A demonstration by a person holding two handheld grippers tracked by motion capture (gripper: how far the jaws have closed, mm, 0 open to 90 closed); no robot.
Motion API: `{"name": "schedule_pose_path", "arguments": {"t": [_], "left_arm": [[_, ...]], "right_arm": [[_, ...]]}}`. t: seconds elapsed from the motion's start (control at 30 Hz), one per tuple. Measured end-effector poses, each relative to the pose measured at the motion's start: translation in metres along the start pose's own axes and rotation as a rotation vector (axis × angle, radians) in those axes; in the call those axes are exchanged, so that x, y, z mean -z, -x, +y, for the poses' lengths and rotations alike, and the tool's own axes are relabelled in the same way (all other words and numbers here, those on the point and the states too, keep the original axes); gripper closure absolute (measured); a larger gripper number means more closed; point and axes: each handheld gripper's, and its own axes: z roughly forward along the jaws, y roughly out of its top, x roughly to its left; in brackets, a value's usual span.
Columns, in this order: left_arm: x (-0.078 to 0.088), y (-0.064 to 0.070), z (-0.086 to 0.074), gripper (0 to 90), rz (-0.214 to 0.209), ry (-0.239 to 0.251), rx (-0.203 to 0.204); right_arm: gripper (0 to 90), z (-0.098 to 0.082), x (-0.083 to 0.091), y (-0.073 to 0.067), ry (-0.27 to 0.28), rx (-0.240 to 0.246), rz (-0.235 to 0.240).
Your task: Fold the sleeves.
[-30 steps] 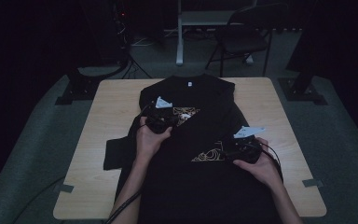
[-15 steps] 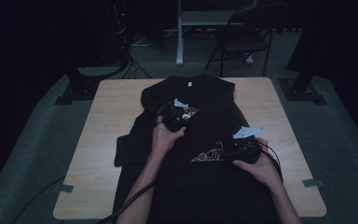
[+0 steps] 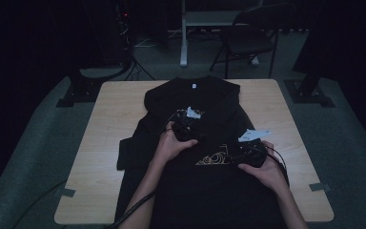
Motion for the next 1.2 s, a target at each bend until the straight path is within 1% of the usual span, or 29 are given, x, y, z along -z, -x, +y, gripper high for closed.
{"name": "schedule_pose_path", "arguments": {"t": [0.03,0.1,0.17,0.23,0.3,0.37,0.47,0.5,0.53,0.6,0.67,0.73,0.8,0.83,0.9,0.93,1.03,1.1,1.2], "left_arm": [[0.000,0.001,-0.001,31.7,0.003,0.012,-0.002],[-0.001,0.003,-0.005,30.7,0.014,0.033,-0.021],[-0.001,0.004,-0.007,29.8,0.020,0.048,-0.024],[-0.001,0.004,-0.007,29.5,0.023,0.047,-0.023],[-0.002,0.006,-0.007,27.5,0.022,0.046,-0.025],[-0.002,0.007,-0.007,25.4,0.031,0.042,-0.030],[-0.002,0.008,-0.007,23.0,0.035,0.043,-0.020],[-0.002,0.007,-0.007,23.0,0.034,0.050,-0.002],[-0.002,0.007,-0.007,22.9,0.031,0.049,0.005],[-0.002,0.007,-0.008,22.5,0.035,0.050,0.008],[-0.002,0.009,-0.007,22.4,0.047,0.044,-0.005],[-0.002,0.009,-0.007,22.4,0.049,0.044,-0.006],[-0.001,0.009,-0.008,22.5,0.052,0.052,-0.001],[0.000,0.008,-0.008,22.4,0.050,0.063,0.010],[0.004,0.007,-0.009,22.5,0.044,0.077,0.035],[0.006,0.007,-0.010,22.5,0.042,0.076,0.039],[0.014,0.008,-0.011,22.5,0.047,0.059,0.023],[0.022,0.009,-0.012,22.5,0.060,0.058,0.008],[0.038,0.008,-0.013,22.5,0.054,0.083,0.008]], "right_arm": [[20.8,0.000,0.000,0.000,0.000,0.000,0.000],[20.8,0.000,0.000,0.000,0.000,-0.001,0.001],[20.8,0.000,0.000,0.000,0.000,-0.001,0.000],[20.8,0.000,0.000,0.000,0.000,0.000,0.000],[20.8,0.000,0.000,0.000,0.000,-0.001,0.000],[20.8,0.000,0.000,0.000,0.000,0.000,0.000],[20.8,0.000,0.000,0.000,0.000,0.000,0.000],[20.7,0.000,0.000,0.000,0.000,0.001,0.000],[20.8,0.000,0.000,0.000,0.000,0.000,0.000],[20.7,0.000,0.000,0.000,0.000,0.001,0.000],[20.8,0.000,0.000,0.000,0.000,0.000,0.000],[20.8,0.000,0.000,0.000,0.000,0.000,0.001],[20.8,0.000,0.000,0.000,0.000,-0.001,0.001],[20.8,0.000,0.000,0.000,0.000,-0.003,0.002],[20.8,0.000,0.000,0.000,0.000,-0.004,0.003],[20.8,0.000,0.000,0.000,0.001,-0.004,0.004],[20.7,0.000,0.000,0.000,0.001,-0.004,0.004],[20.8,0.000,0.000,0.000,0.001,-0.004,0.004],[20.7,0.000,0.000,0.001,0.001,-0.006,0.005]]}}
